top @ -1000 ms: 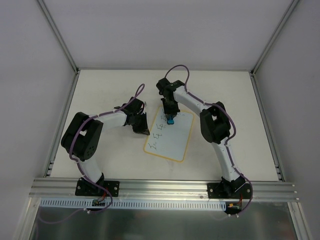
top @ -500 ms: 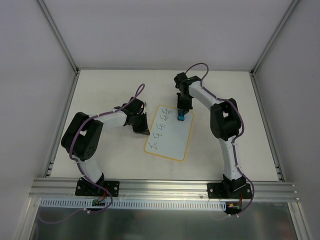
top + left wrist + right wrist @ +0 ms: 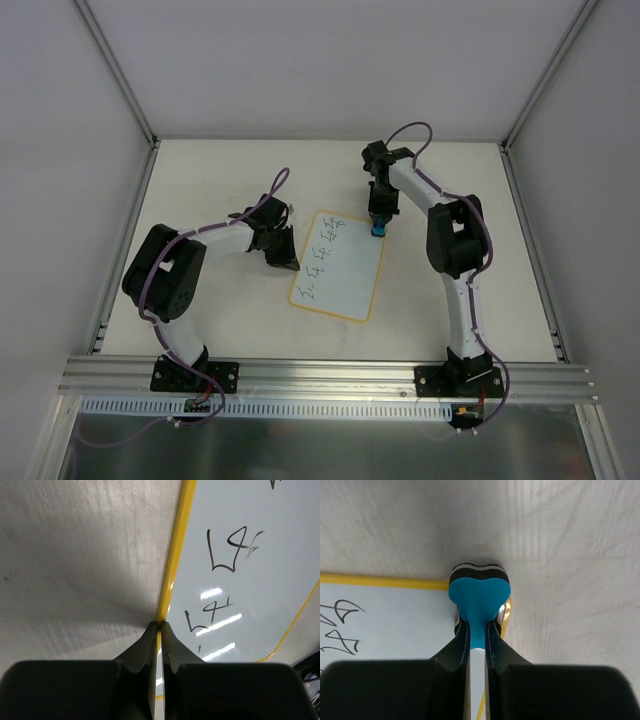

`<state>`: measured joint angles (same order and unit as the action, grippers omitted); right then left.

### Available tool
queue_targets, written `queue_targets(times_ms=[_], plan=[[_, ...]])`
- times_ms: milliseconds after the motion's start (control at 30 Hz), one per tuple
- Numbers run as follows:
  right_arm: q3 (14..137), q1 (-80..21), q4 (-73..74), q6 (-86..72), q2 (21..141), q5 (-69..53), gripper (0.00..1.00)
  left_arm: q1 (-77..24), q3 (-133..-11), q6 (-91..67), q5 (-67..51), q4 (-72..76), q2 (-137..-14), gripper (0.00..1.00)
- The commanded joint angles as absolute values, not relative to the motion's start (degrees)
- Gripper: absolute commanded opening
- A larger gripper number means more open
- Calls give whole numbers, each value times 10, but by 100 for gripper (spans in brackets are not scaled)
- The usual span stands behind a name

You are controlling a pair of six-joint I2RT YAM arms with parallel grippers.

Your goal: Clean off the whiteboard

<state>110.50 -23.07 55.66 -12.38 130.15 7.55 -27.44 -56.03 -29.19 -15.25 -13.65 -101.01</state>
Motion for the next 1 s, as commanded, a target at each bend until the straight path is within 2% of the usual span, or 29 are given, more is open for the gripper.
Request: queue_targets(times_ms=[0,300,467,567,600,667,700,767,800,900,967], plan=[[1122,-266,566,-119,1321,63,0,-280,-532,-265,-102,-230,-1046,0],[1118,-368,561,-125,1313,25,0,-280,-544,-273,-113,-230,-1049,0],[1073,-400,548,-151,1284,27,0,-280,-548,-281,-110,-230,-1040,0],[1037,-403,533,-166,1265,19,7,-279,-549,-288,-100,-230,-1027,0],[1033,-403,531,-167,1254,17,15,-279,-550,-292,-98,-230,-1024,0],[1030,-403,532,-165,1242,18,23,-280,-550,-300,-88,-230,-1011,0],[1029,-403,531,-164,1226,22,35,-280,-551,-302,-84,-230,-1006,5],[1029,-403,531,-159,1209,31,46,-280,-553,-308,-77,-230,-989,14],[1029,-402,532,-157,1199,34,53,-280,-555,-311,-71,-231,-984,24],[1024,-400,533,-146,1160,49,57,-280,-563,-318,-59,-234,-961,36],[1001,-389,533,-148,1126,55,58,-280,-567,-325,-51,-237,-942,48]])
